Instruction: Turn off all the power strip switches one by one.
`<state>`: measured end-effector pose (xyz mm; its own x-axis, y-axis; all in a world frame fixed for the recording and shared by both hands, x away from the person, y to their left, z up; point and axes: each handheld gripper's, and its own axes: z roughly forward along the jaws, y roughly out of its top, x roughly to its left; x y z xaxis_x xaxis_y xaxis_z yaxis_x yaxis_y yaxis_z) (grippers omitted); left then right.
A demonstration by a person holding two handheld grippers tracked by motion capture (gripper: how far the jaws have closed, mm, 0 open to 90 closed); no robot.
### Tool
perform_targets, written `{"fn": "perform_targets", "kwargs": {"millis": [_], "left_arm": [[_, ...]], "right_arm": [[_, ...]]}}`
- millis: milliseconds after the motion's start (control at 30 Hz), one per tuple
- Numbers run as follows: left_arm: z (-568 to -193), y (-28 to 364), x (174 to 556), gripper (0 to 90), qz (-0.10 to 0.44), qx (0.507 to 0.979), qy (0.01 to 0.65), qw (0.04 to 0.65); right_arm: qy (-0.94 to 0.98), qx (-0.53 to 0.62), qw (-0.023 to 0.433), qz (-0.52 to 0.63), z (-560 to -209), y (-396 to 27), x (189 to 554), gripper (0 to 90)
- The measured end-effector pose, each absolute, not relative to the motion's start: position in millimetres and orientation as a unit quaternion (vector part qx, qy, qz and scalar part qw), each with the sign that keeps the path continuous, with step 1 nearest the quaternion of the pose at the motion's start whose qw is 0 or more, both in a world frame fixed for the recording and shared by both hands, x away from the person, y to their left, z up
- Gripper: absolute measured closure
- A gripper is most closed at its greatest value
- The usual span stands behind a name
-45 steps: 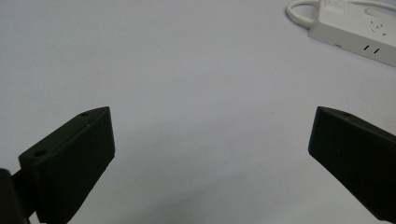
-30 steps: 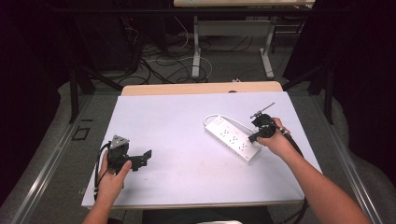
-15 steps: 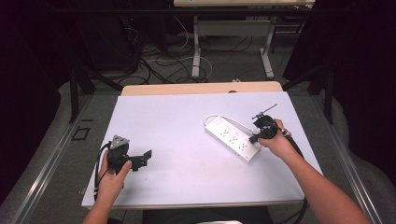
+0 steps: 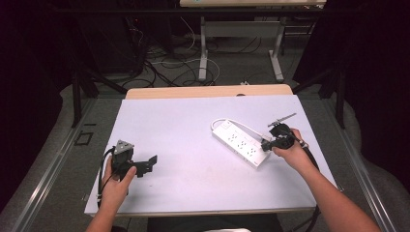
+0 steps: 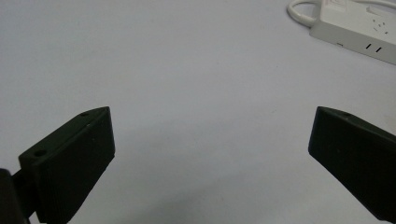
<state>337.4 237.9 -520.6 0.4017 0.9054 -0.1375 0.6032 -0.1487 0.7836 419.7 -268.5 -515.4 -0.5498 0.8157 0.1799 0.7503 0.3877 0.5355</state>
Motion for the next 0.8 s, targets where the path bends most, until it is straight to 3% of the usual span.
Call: {"fn": "perform_targets", "kwargs": {"millis": [500, 767, 800], "left_arm": [[-521, 238, 338, 0.3, 0.186, 0.734, 0.515, 0.402], [-521, 238, 337, 0.3, 0.186, 0.734, 0.514, 0.402], [-521, 238, 337, 0.3, 0.186, 0.733, 0.515, 0.403]], "right_arm": [[0.804, 0.451, 0.122, 0.368, -512, -284, 377, 76.9], [0.784, 0.454, 0.151, 0.395, -513, -289, 359, 56.7], [0.775, 0.459, 0.161, 0.403, -513, -291, 355, 47.3]]}}
